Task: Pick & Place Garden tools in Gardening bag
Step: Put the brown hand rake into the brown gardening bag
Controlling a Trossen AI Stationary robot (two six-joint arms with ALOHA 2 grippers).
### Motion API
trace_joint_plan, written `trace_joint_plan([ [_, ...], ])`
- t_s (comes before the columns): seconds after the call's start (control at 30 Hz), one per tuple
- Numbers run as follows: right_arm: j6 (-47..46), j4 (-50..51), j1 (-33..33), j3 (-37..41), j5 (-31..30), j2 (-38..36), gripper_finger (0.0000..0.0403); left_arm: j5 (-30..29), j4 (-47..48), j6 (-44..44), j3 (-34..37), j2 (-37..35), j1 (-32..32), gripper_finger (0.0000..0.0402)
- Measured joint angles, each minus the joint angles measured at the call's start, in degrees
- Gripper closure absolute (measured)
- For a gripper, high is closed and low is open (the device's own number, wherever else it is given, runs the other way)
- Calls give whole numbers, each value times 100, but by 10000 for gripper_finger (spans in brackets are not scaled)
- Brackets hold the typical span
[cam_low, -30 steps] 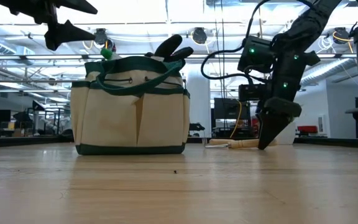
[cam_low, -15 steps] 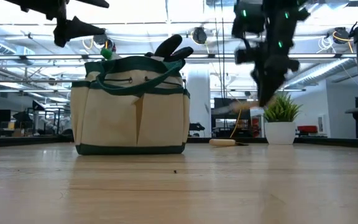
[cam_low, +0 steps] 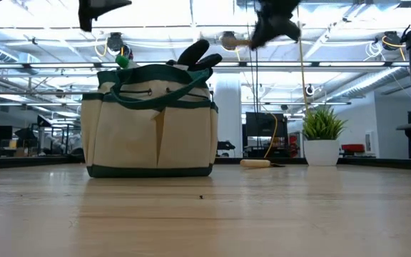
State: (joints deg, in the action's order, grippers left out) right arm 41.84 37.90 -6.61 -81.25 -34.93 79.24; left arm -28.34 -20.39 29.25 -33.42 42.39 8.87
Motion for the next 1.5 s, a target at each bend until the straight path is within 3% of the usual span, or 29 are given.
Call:
trace_joint_plan([
  [0.27, 2882, -1959, 497, 17, -422, 132, 343, 445, 575, 97, -993, 291, -231, 91],
  [0.6, 5090, -3258, 915, 20, -404, 442, 343, 1126, 2762, 478, -2716, 1147, -520, 91],
  [0.83, 5701, -3410, 1305, 20, -78, 447, 343, 1638, 4087, 923, -3882, 1862, -845, 91],
  [1.03, 6226, -3865, 1626, 20, -80, 444, 343, 2475, 4508, 1254, -4506, 2487, -1157, 91],
  [1.27, 6385, -3983, 1730, 20, -92, 444, 343, 3852, 4423, 1466, -4759, 2942, -1327, 91],
  [1.5, 6389, -3981, 1724, 20, -37, 449, 343, 4204, 4468, 1634, -4766, 3245, -1340, 92],
])
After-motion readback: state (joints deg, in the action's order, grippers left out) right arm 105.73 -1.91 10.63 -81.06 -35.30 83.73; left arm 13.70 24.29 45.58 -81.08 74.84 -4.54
